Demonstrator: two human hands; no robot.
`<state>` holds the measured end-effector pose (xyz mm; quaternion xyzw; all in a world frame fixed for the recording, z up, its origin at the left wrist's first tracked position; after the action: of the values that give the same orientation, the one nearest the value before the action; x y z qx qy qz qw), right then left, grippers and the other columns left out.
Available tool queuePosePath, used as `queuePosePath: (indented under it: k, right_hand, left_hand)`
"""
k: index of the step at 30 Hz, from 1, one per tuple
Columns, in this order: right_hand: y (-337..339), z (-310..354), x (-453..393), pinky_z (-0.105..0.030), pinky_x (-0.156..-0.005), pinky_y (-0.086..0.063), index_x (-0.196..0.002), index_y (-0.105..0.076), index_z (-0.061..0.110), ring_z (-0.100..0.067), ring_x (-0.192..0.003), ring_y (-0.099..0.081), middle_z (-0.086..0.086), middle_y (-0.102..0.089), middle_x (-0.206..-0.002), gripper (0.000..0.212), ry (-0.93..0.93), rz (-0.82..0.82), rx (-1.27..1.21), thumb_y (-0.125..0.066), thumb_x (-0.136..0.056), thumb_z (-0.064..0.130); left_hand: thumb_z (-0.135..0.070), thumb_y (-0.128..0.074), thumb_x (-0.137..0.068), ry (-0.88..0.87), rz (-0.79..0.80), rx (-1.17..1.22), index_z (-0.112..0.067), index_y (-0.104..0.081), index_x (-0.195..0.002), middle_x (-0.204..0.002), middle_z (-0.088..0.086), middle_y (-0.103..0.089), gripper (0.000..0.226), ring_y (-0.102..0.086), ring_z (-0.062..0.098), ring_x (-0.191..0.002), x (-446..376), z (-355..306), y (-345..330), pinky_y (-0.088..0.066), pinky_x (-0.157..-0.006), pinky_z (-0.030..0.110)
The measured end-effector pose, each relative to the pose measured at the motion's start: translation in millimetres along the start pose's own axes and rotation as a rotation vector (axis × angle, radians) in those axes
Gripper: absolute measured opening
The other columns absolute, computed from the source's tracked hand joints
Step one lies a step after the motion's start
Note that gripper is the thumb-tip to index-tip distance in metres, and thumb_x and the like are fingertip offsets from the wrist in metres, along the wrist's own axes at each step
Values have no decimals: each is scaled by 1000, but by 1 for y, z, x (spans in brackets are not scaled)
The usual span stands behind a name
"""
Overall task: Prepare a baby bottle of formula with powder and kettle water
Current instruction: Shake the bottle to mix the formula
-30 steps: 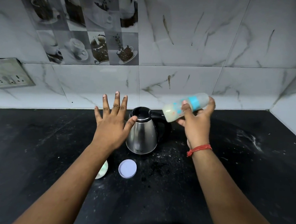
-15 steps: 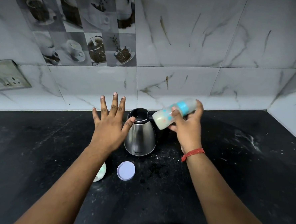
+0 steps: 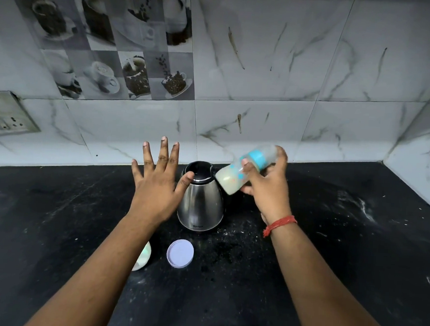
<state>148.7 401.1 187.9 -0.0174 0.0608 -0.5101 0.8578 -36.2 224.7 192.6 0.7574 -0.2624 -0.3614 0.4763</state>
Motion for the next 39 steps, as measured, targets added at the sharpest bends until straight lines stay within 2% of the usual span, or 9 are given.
queuePosePath:
  k: [5,9,13,17,21,24,28,32,39]
  right_hand:
    - [-17,-9,0,-49,-72,-65,-146,-29,43,-20,-104,-70,-4,-60,-130,75,-43,186,163,-75,-91,18]
    - [7,-3,-2,-43,-71,-65,-149,-25,39,-17,-103,-71,-1,-59,-125,76,11,-48,-10,-73,-93,22]
    - [-14,-7,-3,-47,-72,-65,-149,-28,39,-19,-104,-71,-5,-60,-129,77,-43,147,132,-75,-91,21]
    - [8,-1,-9,-46,-72,-65,-150,-26,37,-19,-102,-72,-1,-61,-121,76,-20,-68,-59,-73,-93,21]
    - [-16,-8,-6,-52,-73,-64,-144,-31,42,-23,-103,-72,-5,-62,-123,73,-57,144,91,-75,-91,20]
    - [5,-4,-8,-48,-72,-65,-147,-27,39,-20,-101,-72,-2,-62,-121,73,-3,-61,-31,-73,-93,23]
    - [-13,-7,-5,-48,-70,-65,-146,-29,41,-22,-103,-71,-4,-61,-123,74,-21,118,129,-74,-92,21]
    - [9,2,-9,-47,-71,-65,-146,-28,39,-20,-102,-73,-4,-63,-121,73,23,-95,-48,-74,-92,24]
    - [-2,1,-9,-48,-71,-65,-141,-33,41,-20,-103,-73,-6,-63,-123,67,3,-37,-71,-75,-91,23]
  left_hand:
    - [-80,3,-90,-1,6,-14,-38,15,-161,-168,-10,27,83,35,26,-152,1,2,-3,10,-123,64]
    - [-81,5,-89,4,12,-13,-38,16,-160,-168,-9,27,83,35,26,-152,0,2,-4,10,-123,63]
    - [-79,1,-91,1,4,-8,-37,14,-161,-169,-9,26,83,34,27,-152,0,3,-3,11,-123,63]
    - [-79,2,-90,4,7,-15,-36,13,-162,-169,-8,25,84,33,27,-153,0,2,-3,11,-123,62]
    - [-79,3,-89,4,12,-15,-36,12,-162,-169,-8,25,85,33,27,-153,-1,2,-3,11,-123,63]
    - [-78,2,-89,6,19,-13,-35,11,-162,-169,-7,26,85,33,28,-152,-2,1,-3,10,-123,63]
    - [-78,3,-89,0,18,-27,-35,12,-162,-169,-8,26,85,33,28,-153,-1,2,-4,9,-124,64]
    - [-79,4,-89,5,28,-28,-36,15,-161,-168,-8,27,85,33,28,-153,-1,3,-8,9,-124,64]
    - [-79,2,-89,3,20,-11,-35,11,-162,-169,-7,24,85,31,29,-153,-2,1,-7,8,-124,64]
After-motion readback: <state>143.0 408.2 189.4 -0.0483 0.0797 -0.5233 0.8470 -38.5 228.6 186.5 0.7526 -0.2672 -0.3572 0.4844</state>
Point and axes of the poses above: each hand's wrist, its own x-axis away from the middle knuckle, its own y-axis out of the back of the hand, z = x × y, the point moved 10 cm from there along -x, towards the middle knuckle
